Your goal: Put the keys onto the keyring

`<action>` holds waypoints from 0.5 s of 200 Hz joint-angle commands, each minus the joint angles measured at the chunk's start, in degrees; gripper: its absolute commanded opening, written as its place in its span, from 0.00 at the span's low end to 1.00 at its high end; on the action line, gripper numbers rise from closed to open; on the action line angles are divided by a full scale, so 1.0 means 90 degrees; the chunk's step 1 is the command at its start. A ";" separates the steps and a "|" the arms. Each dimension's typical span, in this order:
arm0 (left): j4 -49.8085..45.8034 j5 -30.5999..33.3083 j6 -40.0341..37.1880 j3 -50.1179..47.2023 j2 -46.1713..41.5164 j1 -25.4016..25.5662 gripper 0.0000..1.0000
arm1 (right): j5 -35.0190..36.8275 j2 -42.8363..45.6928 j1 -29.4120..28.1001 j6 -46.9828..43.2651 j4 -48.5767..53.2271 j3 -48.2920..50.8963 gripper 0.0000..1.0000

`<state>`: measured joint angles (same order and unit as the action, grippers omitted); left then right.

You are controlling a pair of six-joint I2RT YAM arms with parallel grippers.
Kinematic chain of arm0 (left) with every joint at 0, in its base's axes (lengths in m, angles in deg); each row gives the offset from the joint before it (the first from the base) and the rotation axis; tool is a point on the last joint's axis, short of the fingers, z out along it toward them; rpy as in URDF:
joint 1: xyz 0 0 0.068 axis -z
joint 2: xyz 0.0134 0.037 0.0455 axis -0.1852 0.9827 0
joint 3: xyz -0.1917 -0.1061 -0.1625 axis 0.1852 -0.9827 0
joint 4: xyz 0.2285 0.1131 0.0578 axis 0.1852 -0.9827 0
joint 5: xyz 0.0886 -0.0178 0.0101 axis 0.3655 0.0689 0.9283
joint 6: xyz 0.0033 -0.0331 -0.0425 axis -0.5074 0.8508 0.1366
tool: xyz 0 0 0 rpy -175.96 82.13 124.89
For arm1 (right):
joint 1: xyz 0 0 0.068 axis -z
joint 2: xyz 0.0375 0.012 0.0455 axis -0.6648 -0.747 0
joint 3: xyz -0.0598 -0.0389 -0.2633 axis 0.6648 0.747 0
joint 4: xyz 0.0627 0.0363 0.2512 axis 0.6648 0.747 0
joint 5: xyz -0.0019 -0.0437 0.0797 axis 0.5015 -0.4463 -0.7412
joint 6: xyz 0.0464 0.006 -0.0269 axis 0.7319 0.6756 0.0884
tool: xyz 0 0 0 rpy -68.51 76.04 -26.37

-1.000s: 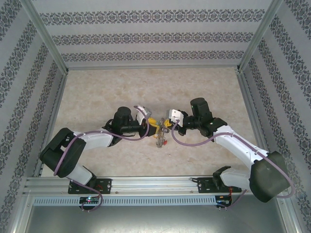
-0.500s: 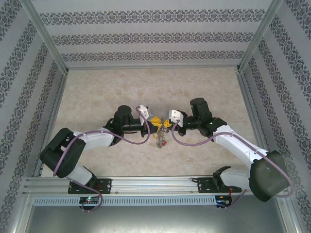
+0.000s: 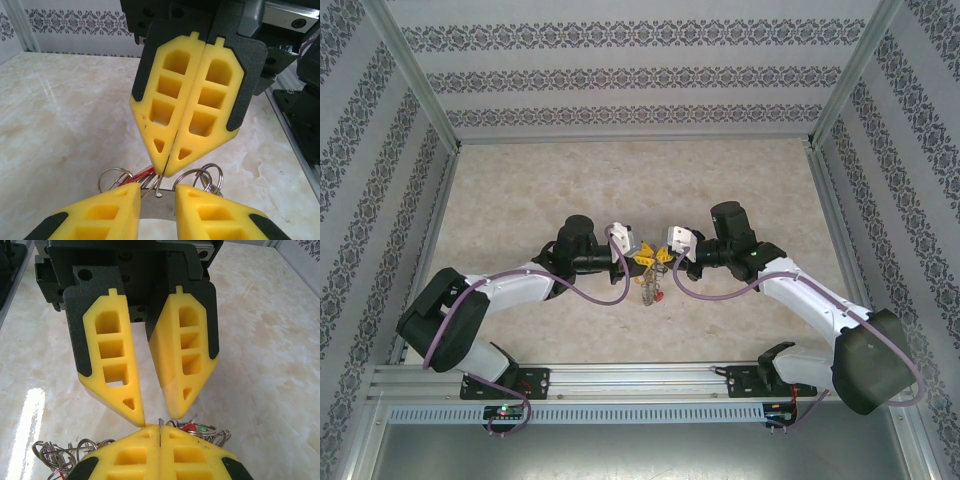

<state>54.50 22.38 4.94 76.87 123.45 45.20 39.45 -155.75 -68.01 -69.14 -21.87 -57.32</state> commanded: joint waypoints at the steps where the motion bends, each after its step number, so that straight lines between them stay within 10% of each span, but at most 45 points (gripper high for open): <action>1: -0.0269 -0.0006 -0.0452 0.0147 0.0046 0.0096 0.24 | -0.0302 -0.0025 0.0056 -0.0040 -0.0009 0.0010 0.00; 100: -0.0817 0.0620 -0.1170 0.0425 0.0093 0.0224 0.25 | -0.0341 -0.0048 0.0027 -0.0088 0.0072 -0.0038 0.00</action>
<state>49.02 26.67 -2.41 78.77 123.52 46.36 39.23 -155.75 -68.01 -69.32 -21.67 -57.32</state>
